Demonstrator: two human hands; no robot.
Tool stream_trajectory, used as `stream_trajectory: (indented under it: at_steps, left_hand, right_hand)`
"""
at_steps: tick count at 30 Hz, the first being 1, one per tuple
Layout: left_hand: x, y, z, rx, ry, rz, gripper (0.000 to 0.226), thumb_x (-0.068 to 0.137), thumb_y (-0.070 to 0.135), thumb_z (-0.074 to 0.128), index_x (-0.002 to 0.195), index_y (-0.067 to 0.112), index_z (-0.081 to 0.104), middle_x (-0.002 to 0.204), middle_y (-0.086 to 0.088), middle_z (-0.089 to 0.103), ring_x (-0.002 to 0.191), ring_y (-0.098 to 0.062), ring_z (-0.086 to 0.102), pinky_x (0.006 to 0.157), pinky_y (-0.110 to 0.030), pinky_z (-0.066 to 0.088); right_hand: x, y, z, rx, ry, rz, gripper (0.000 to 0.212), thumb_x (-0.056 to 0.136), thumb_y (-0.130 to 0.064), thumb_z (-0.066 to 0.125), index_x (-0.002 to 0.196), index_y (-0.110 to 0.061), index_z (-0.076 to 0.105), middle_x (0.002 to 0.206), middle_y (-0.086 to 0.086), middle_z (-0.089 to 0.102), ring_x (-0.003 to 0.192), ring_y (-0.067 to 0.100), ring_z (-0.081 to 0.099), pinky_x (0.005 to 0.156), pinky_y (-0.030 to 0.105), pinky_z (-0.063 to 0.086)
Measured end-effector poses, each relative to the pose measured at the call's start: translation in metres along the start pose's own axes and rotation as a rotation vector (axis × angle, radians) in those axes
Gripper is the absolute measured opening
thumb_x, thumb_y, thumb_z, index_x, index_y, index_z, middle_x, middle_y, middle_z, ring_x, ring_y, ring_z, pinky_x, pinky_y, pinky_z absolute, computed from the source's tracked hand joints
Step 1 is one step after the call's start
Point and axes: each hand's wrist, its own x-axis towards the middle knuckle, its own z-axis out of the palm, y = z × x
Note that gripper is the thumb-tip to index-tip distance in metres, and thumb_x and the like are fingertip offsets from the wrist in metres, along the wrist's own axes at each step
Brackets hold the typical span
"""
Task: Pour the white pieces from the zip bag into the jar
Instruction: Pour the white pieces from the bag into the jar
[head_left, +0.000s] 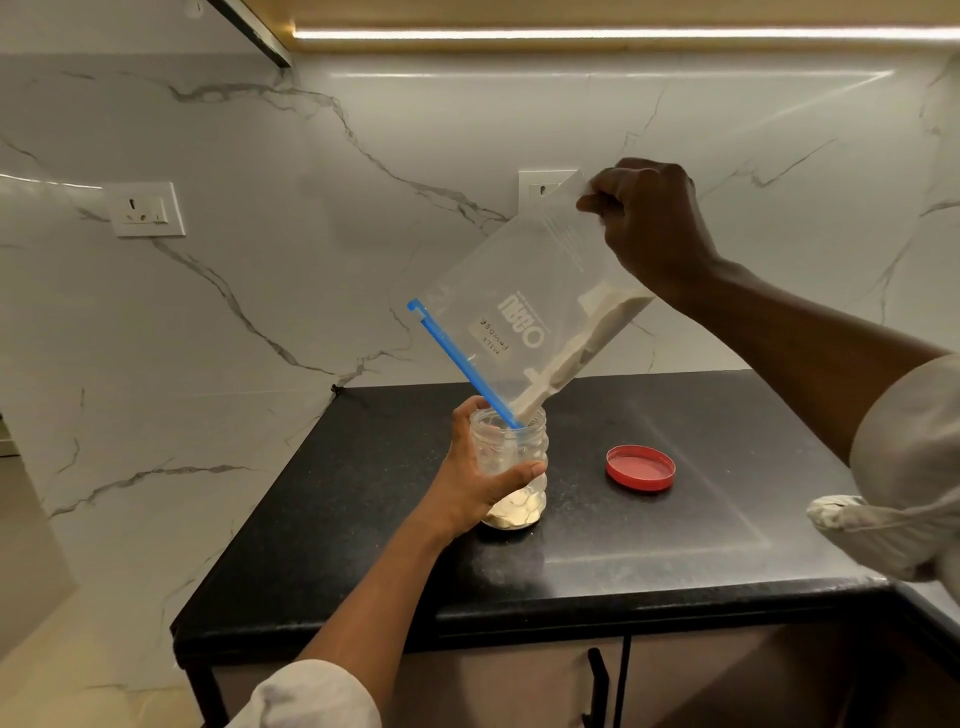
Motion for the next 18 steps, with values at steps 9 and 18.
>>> stream_trajectory:
  at_steps: [9, 18]
  left_hand:
    - [0.0008, -0.0002, 0.0004, 0.022, 0.004, -0.024, 0.094, 0.066, 0.056, 0.083, 0.124, 0.067, 0.009, 0.122, 0.046, 0.027, 0.116, 0.019, 0.041, 0.092, -0.014, 0.035]
    - [0.0015, -0.0009, 0.0003, 0.039, 0.013, -0.003, 0.093, 0.069, 0.053, 0.082, 0.122, 0.068, 0.007, 0.125, 0.040, 0.029, 0.119, 0.011, 0.042, 0.096, -0.016, 0.038]
  right_hand:
    - [0.0005, 0.0004, 0.0013, -0.004, -0.054, 0.006, 0.019, 0.094, -0.012, 0.059, 0.095, 0.002, 0.072, 0.088, 0.015, 0.070, 0.080, 0.028, 0.065, 0.076, 0.042, 0.053]
    - [-0.0029, -0.0012, 0.0039, -0.010, -0.077, -0.036, 0.019, 0.095, -0.013, 0.059, 0.100, 0.001, 0.072, 0.092, 0.014, 0.071, 0.081, 0.027, 0.067, 0.076, 0.042, 0.055]
